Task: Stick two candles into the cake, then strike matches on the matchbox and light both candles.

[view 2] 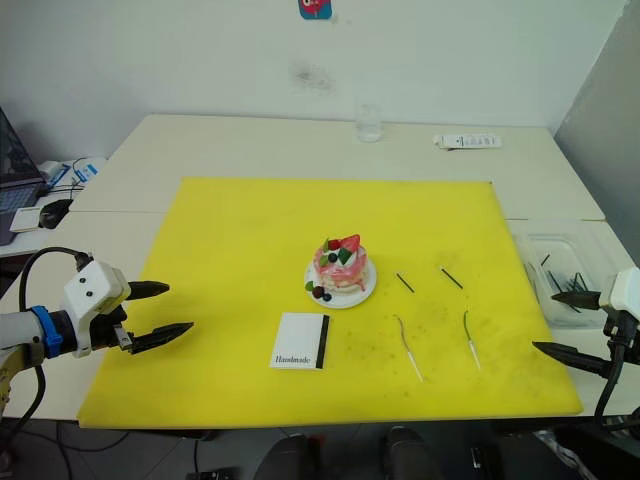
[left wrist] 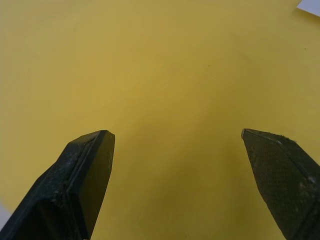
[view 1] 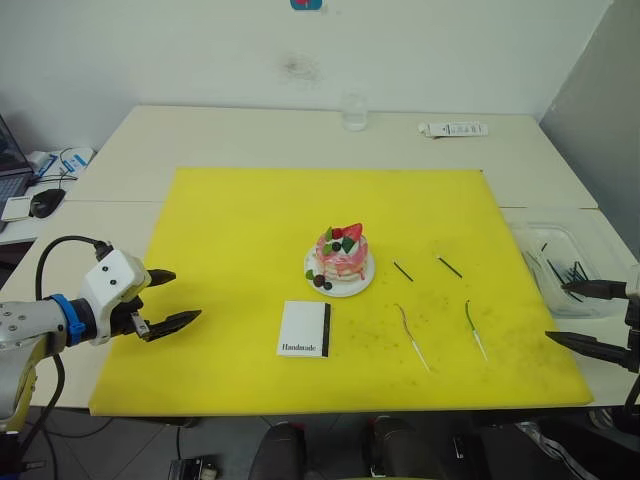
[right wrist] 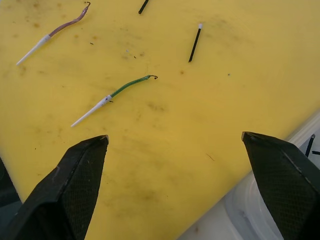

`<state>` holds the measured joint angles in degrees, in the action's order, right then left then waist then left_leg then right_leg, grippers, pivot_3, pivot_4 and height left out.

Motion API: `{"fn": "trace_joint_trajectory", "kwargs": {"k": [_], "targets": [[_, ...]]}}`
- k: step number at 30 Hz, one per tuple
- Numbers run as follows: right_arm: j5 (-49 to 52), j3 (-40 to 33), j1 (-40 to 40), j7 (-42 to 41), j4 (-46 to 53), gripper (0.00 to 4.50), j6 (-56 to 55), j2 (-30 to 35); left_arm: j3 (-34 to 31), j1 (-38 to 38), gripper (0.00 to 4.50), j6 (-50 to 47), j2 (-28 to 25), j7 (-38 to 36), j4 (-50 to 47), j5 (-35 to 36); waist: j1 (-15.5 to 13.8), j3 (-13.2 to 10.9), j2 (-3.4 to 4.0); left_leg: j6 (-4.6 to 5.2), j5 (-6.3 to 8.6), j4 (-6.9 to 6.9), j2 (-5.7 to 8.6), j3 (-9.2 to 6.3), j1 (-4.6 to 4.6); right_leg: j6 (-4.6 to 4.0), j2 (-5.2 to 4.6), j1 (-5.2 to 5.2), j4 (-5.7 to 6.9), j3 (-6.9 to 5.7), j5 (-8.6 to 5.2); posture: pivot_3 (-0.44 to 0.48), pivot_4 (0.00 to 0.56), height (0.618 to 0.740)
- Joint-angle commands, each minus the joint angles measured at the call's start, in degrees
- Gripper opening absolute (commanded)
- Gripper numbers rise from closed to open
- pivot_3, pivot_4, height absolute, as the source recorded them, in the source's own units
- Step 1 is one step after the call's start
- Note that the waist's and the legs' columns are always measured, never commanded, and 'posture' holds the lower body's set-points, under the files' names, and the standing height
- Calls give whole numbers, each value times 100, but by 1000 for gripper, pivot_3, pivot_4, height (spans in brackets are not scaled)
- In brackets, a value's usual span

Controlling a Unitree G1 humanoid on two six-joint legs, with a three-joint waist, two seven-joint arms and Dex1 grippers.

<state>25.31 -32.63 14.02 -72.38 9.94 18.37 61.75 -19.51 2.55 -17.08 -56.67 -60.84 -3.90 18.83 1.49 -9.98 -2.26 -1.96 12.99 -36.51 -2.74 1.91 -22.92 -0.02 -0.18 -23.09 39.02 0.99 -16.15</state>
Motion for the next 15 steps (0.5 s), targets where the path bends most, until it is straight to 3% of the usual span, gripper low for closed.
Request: {"fn": "trace_joint_trajectory", "kwargs": {"k": [1,15], "targets": [[-3,-83,-115,36,90,4500,-2,47,-79,-112,4491,3,21,-88,-54,173,0,0,0,0,0,0,0,0,0,0,0,0,0,0,0,0,150,740],[47,-98,-98,75,316,4500,165,-26,-132,-426,4491,-144,36,-364,150,488,3,0,0,0,0,-13,-1,-2,0,2,2,3,6,-1,1,0,150,740]]}}
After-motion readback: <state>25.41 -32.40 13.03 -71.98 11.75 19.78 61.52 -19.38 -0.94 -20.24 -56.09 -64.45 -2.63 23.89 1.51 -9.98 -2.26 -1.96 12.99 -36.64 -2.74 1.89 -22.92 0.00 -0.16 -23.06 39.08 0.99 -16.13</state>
